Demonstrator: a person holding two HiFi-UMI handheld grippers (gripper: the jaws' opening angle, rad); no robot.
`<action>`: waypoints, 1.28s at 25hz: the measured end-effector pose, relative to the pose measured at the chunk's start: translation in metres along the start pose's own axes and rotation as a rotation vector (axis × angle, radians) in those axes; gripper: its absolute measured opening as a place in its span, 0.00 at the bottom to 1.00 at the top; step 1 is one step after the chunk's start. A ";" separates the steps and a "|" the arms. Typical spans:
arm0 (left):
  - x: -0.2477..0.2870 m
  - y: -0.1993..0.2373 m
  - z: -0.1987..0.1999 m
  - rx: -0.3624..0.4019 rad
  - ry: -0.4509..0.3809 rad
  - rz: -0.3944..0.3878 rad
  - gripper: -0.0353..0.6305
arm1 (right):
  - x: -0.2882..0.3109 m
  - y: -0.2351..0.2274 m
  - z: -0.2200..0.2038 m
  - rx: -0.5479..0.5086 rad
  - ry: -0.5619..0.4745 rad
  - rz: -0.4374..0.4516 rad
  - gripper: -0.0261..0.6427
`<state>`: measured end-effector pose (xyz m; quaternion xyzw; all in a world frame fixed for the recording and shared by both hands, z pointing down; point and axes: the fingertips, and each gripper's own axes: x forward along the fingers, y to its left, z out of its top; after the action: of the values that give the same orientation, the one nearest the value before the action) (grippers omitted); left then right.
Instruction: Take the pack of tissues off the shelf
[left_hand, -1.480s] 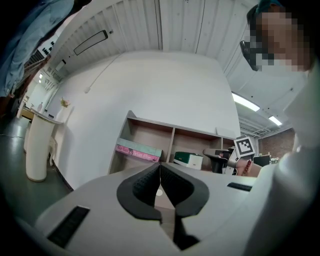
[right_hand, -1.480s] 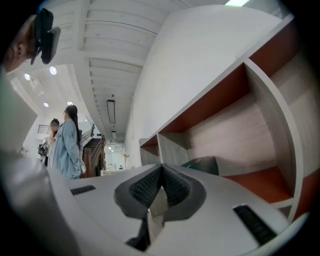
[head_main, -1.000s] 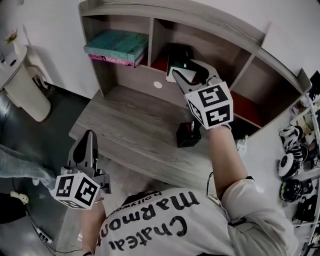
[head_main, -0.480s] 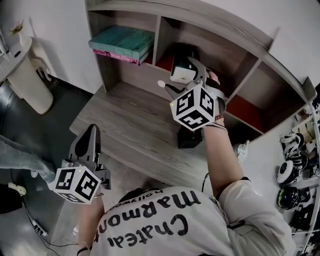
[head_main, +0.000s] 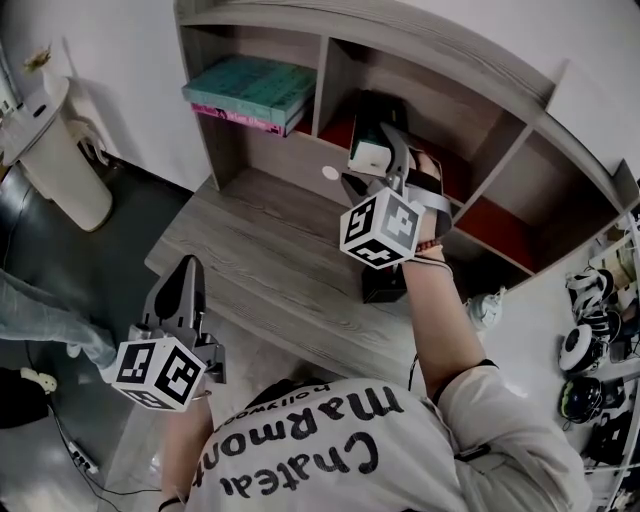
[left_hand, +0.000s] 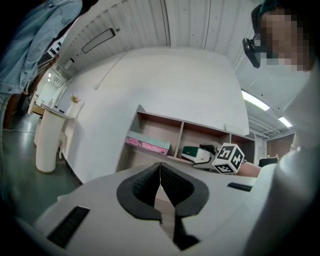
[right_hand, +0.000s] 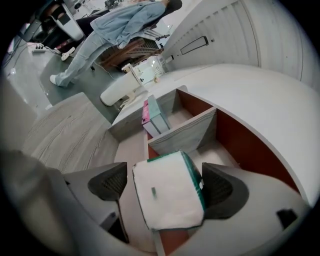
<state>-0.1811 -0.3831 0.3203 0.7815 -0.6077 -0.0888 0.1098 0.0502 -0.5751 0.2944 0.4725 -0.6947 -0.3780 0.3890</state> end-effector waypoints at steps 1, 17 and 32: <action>0.000 0.000 0.000 0.002 0.000 0.000 0.08 | 0.000 0.000 0.000 0.000 0.001 -0.002 0.72; 0.006 0.000 -0.007 -0.007 0.007 -0.022 0.08 | 0.001 -0.002 -0.008 -0.032 0.014 -0.097 0.65; 0.016 0.000 -0.007 -0.011 0.001 -0.043 0.08 | 0.000 -0.014 -0.008 0.050 -0.005 -0.098 0.60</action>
<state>-0.1749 -0.3985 0.3265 0.7939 -0.5901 -0.0941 0.1127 0.0630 -0.5798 0.2851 0.5147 -0.6809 -0.3803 0.3560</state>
